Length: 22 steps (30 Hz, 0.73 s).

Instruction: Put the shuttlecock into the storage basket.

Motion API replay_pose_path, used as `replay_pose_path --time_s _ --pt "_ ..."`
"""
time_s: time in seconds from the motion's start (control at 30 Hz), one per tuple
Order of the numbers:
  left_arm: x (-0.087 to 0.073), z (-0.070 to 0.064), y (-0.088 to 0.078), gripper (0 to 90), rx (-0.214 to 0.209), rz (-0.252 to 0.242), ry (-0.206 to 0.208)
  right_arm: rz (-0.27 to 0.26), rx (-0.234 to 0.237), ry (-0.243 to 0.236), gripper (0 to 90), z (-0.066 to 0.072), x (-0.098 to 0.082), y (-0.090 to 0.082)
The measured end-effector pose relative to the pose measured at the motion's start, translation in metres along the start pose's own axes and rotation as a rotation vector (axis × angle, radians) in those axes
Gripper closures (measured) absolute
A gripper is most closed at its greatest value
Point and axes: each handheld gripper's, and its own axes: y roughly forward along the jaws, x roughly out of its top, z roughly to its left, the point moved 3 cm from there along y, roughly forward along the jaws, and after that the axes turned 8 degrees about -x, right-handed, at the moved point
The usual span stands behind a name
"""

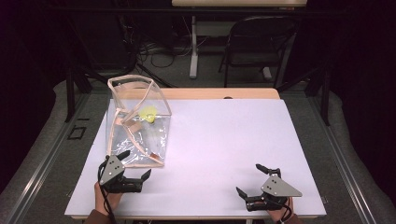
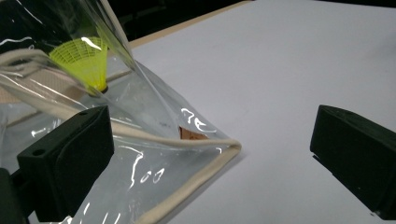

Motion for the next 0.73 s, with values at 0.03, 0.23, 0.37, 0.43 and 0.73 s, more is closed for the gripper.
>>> replay_pose_path --time_s 0.03,0.23,0.37,0.43,0.73 --pt "0.0 0.0 0.0 0.0 0.0 0.0 0.0 0.0 0.0 0.0 0.0 0.0 0.0 0.0" --pt "-0.009 -0.005 0.0 0.0 -0.003 -0.01 -0.001 -0.001 0.001 0.001 0.0 0.0 0.0 0.0" --pt "-0.017 -0.009 0.0 0.0 0.0 -0.002 0.013 0.0 0.001 -0.001 0.0 0.0 0.0 0.0" --pt "-0.02 -0.008 -0.001 0.0 -0.002 -0.009 -0.012 0.0 0.003 -0.003 0.0 0.0 0.0 0.001" --pt "-0.022 -0.004 0.003 0.0 -0.003 0.0 -0.022 0.001 0.0 -0.003 0.0 -0.001 -0.001 0.001"
